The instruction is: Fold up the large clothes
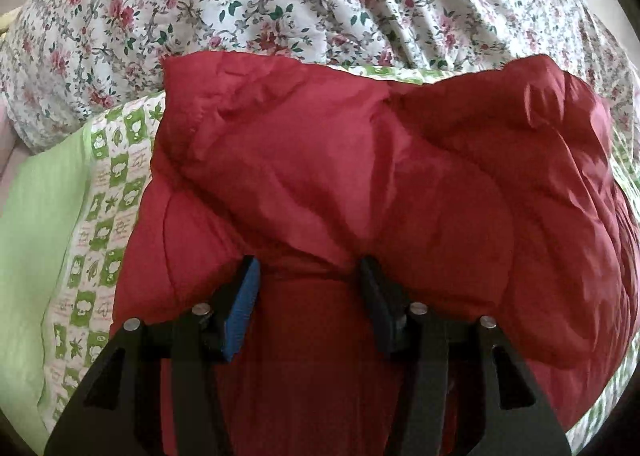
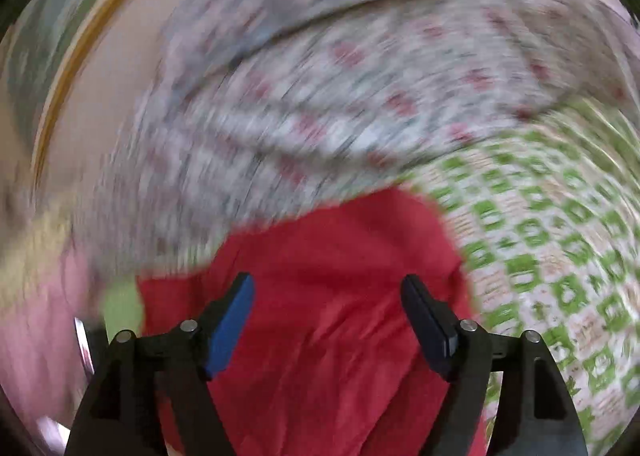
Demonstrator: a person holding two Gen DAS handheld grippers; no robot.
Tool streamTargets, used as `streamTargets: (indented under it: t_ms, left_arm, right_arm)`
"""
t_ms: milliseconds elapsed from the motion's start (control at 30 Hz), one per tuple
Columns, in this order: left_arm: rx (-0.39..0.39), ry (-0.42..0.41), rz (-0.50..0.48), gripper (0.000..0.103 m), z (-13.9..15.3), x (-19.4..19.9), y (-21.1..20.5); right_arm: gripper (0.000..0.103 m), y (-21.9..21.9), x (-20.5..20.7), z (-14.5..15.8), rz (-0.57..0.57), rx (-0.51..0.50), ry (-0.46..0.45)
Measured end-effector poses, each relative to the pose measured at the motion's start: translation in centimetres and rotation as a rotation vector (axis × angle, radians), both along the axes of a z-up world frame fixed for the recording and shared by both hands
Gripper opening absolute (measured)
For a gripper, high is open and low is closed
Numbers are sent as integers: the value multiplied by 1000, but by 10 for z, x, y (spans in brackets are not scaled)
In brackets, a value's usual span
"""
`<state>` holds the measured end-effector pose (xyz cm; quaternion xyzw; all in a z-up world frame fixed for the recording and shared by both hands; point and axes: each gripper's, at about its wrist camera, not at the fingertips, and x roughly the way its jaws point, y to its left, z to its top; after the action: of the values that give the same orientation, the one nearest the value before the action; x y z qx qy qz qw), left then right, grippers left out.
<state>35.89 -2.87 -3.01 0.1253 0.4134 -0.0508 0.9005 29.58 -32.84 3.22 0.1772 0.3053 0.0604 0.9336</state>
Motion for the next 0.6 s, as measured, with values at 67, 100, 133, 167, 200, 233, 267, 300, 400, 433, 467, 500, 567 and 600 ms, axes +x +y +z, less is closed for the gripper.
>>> streamTargets:
  t_ms: [67, 100, 133, 167, 200, 233, 267, 300, 400, 433, 467, 500, 567, 600]
  left_arm:
    - [-6, 5, 10, 53, 1, 3, 2]
    - [-4, 5, 12, 53, 1, 5, 3]
    - [-1, 4, 14, 53, 2, 7, 4]
    - [0, 6, 16, 53, 2, 10, 5]
    - [-2, 8, 19, 53, 2, 13, 7]
    - [-7, 11, 23, 54, 2, 18, 10]
    - [-14, 16, 25, 55, 1, 21, 12]
    - [-33, 29, 35, 55, 0, 28, 17]
    - [-71, 52, 52, 55, -4, 41, 24]
    - [-70, 55, 58, 55, -6, 45, 24]
    - [-66, 55, 61, 55, -8, 47, 23]
    - [-61, 56, 63, 55, -9, 48, 22]
    - [-61, 61, 67, 55, -9, 49, 22]
    - [-60, 62, 64, 55, -7, 47, 23]
  right_arm:
    - [77, 30, 18, -15, 68, -138, 81]
    - [76, 38, 25, -23, 75, -171, 114]
    - [76, 42, 35, -32, 72, -197, 153]
    - [76, 43, 43, -41, 65, -213, 183]
    - [78, 40, 52, -49, 43, -227, 203]
    - [81, 33, 58, -54, 21, -212, 212]
    - [82, 24, 65, -59, 3, -167, 226]
    - [82, 17, 68, -61, -2, -128, 232]
    - [82, 4, 78, -67, -28, -59, 246]
    - [82, 4, 79, -67, -31, -60, 249]
    - [82, 5, 80, -67, -34, -65, 252]
    - [82, 6, 80, -67, -37, -72, 254]
    - [82, 8, 80, -68, -40, -75, 250]
    - [82, 9, 83, -69, -40, -72, 248]
